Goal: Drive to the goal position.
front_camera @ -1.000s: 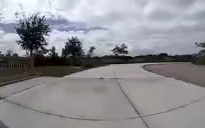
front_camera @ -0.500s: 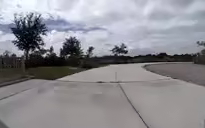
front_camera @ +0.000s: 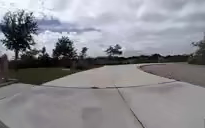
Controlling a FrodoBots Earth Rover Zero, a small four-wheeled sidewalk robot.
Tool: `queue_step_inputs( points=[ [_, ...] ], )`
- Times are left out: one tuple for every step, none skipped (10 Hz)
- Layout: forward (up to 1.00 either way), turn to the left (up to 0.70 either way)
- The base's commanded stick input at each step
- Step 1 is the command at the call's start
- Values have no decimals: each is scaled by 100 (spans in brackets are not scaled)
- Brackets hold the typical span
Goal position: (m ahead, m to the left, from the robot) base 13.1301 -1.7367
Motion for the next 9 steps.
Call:
queue_step_inputs(
  points=[
    [85,0],
    [85,0],
    [85,0],
    [85,0],
    [85,0],
    [85,0],
    [85,0],
    [85,0],
    [85,0]
  ],
)
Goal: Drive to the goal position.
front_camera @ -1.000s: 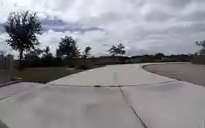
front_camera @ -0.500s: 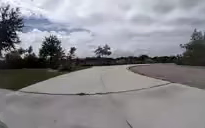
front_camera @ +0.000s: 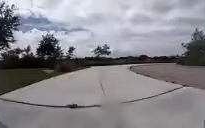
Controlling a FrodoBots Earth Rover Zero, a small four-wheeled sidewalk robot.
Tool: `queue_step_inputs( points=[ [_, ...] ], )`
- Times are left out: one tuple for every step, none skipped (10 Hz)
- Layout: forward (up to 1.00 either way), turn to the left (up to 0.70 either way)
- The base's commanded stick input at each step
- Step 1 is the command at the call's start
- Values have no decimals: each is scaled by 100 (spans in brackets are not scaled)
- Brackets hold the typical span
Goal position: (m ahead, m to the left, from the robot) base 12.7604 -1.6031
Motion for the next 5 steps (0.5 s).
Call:
queue_step_inputs(
  points=[
    [85,0],
    [85,0],
    [85,0],
    [85,0],
    [85,0]
  ],
)
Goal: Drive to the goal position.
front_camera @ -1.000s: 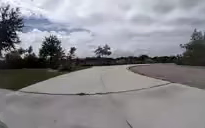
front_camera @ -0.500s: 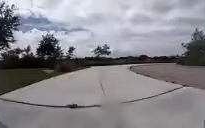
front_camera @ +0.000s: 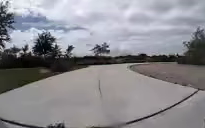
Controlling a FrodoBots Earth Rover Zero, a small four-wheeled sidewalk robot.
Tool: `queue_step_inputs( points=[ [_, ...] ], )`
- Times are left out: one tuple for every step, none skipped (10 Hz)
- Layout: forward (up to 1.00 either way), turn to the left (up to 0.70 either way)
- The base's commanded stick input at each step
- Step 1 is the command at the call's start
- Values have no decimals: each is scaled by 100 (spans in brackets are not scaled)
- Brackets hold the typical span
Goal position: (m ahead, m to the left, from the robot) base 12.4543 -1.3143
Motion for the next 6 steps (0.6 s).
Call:
queue_step_inputs(
  points=[
    [85,0],
    [85,0],
    [85,0],
    [85,24],
    [85,34],
    [85,34]
  ],
)
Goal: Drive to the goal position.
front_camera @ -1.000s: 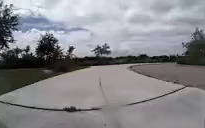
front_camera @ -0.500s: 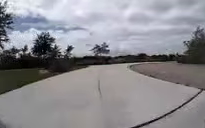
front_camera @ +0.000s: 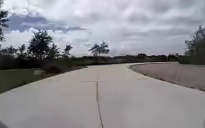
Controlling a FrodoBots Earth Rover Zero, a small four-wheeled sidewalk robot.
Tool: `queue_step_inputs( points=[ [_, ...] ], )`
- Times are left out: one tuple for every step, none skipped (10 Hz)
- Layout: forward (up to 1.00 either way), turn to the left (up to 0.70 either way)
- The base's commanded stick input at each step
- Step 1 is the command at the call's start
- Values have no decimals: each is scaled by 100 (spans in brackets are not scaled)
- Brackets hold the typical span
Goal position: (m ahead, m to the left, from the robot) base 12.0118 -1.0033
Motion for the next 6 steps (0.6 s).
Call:
queue_step_inputs(
  points=[
    [85,34],
    [85,34],
    [85,21],
    [85,0],
    [85,0],
    [85,0]
  ],
)
